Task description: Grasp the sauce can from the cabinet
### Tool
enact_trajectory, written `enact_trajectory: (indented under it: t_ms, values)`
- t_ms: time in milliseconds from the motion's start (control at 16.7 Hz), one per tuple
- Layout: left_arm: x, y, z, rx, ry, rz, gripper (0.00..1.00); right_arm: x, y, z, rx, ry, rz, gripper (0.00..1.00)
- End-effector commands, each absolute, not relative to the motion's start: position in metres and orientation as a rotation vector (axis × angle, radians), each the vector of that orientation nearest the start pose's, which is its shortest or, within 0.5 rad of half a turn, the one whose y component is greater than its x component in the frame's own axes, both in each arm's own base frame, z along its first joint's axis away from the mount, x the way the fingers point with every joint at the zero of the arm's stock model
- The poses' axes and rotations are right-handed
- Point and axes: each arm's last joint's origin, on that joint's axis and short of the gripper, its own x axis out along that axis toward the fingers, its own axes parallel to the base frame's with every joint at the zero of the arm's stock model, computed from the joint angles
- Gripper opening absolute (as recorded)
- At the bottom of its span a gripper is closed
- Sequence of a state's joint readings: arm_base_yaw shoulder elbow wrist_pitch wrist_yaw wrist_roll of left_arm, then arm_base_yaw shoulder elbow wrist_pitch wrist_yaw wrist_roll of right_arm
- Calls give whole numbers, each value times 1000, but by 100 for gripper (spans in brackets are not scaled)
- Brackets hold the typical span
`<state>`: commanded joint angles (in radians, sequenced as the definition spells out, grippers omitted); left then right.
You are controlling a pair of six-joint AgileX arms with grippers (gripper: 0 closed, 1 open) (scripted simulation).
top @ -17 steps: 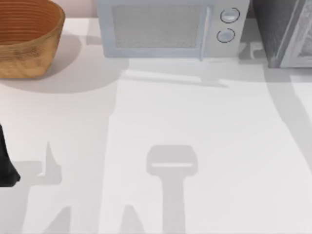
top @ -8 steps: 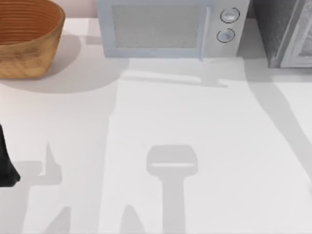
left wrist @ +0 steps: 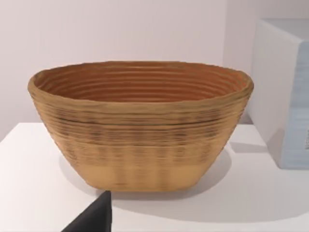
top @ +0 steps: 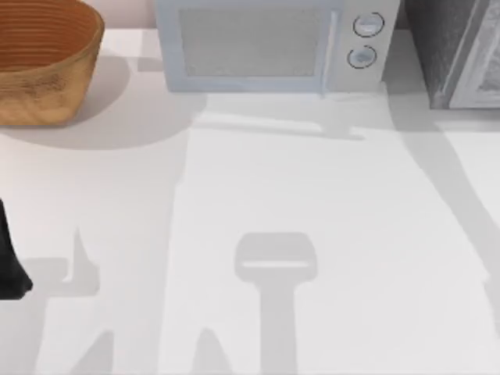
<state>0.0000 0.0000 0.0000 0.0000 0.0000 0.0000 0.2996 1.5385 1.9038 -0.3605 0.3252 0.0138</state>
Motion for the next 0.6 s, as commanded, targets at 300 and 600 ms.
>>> enact_trajectory:
  t_ms: [300,600]
  values:
    - [106,-1,160,0,0,0,100,343,91,507,0,-9,-10,100]
    - [106,-1,160,0,0,0,100,345,91,507,0,-9,-10,92]
